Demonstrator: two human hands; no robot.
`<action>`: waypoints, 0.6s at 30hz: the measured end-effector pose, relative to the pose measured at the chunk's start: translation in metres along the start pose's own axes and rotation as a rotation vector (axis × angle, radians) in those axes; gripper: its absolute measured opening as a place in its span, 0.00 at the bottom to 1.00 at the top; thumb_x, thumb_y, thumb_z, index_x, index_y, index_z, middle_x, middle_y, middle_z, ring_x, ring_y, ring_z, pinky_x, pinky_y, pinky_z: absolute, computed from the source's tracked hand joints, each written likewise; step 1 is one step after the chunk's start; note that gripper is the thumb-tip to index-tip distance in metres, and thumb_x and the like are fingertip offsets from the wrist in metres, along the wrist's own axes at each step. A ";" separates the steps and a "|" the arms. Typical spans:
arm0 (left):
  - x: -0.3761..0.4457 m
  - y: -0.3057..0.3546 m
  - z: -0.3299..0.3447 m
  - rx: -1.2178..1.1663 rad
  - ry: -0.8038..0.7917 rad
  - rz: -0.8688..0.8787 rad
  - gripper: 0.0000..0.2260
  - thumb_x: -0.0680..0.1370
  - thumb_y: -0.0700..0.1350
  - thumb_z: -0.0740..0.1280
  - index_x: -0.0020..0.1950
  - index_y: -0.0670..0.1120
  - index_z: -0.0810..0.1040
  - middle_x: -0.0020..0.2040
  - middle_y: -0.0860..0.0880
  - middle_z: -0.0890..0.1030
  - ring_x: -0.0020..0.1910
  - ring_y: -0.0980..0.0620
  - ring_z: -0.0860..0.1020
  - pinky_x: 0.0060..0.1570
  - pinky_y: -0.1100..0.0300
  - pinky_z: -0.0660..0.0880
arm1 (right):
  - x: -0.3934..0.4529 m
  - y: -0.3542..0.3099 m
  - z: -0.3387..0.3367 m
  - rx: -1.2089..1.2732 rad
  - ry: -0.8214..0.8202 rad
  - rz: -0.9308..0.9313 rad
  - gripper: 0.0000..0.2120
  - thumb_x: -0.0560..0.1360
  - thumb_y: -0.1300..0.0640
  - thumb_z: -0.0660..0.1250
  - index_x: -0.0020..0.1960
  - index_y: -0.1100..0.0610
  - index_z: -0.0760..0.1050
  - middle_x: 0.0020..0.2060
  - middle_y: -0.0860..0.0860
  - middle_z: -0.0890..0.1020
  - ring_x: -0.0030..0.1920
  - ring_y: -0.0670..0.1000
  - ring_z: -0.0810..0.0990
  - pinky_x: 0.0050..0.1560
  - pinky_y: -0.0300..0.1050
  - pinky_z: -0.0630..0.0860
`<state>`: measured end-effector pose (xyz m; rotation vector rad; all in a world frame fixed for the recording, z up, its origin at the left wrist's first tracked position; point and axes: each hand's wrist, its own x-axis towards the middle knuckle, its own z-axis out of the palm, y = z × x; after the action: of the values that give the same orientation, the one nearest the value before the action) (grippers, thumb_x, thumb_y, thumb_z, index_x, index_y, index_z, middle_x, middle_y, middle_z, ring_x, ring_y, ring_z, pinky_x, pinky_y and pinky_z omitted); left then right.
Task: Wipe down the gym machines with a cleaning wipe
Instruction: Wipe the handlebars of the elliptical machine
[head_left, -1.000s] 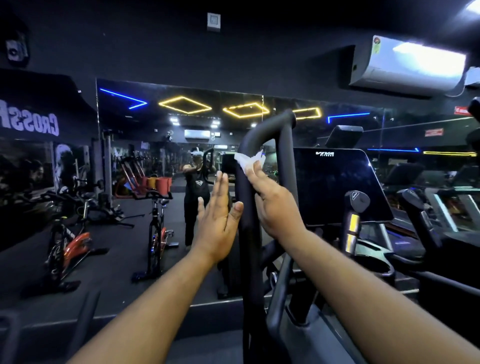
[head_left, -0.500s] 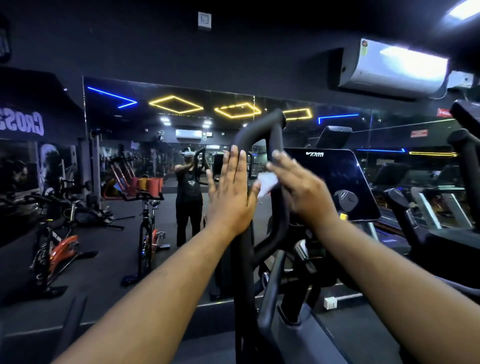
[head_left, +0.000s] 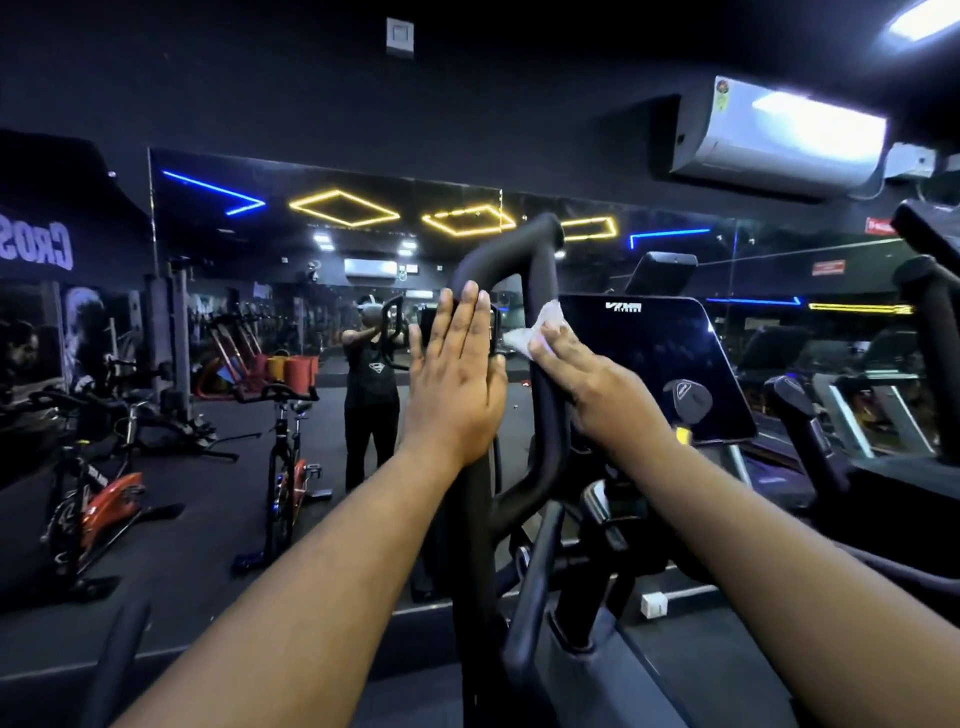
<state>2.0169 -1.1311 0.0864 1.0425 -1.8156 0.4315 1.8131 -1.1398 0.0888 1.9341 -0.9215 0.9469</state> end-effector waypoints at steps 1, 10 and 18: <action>0.000 -0.001 0.000 -0.005 0.009 0.008 0.30 0.83 0.52 0.49 0.84 0.50 0.42 0.81 0.57 0.36 0.80 0.58 0.33 0.79 0.48 0.34 | -0.014 -0.006 0.002 -0.007 -0.014 -0.027 0.29 0.71 0.68 0.68 0.72 0.62 0.73 0.73 0.60 0.73 0.69 0.62 0.75 0.53 0.55 0.83; -0.044 -0.003 0.006 -0.105 0.012 -0.014 0.32 0.82 0.46 0.52 0.84 0.48 0.43 0.84 0.53 0.40 0.81 0.57 0.37 0.79 0.51 0.34 | -0.071 -0.043 -0.001 0.086 -0.038 0.023 0.25 0.71 0.72 0.71 0.68 0.63 0.78 0.68 0.60 0.78 0.71 0.62 0.74 0.72 0.56 0.71; -0.090 -0.013 0.003 -0.034 -0.132 -0.007 0.31 0.84 0.57 0.45 0.83 0.48 0.37 0.82 0.53 0.34 0.81 0.57 0.34 0.79 0.41 0.39 | -0.112 -0.147 -0.001 0.360 0.013 0.364 0.25 0.76 0.62 0.52 0.68 0.59 0.78 0.67 0.55 0.79 0.71 0.53 0.74 0.73 0.43 0.68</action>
<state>2.0406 -1.0989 0.0052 1.0749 -1.9292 0.3333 1.8844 -1.0460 -0.0534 2.0882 -1.1856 1.4156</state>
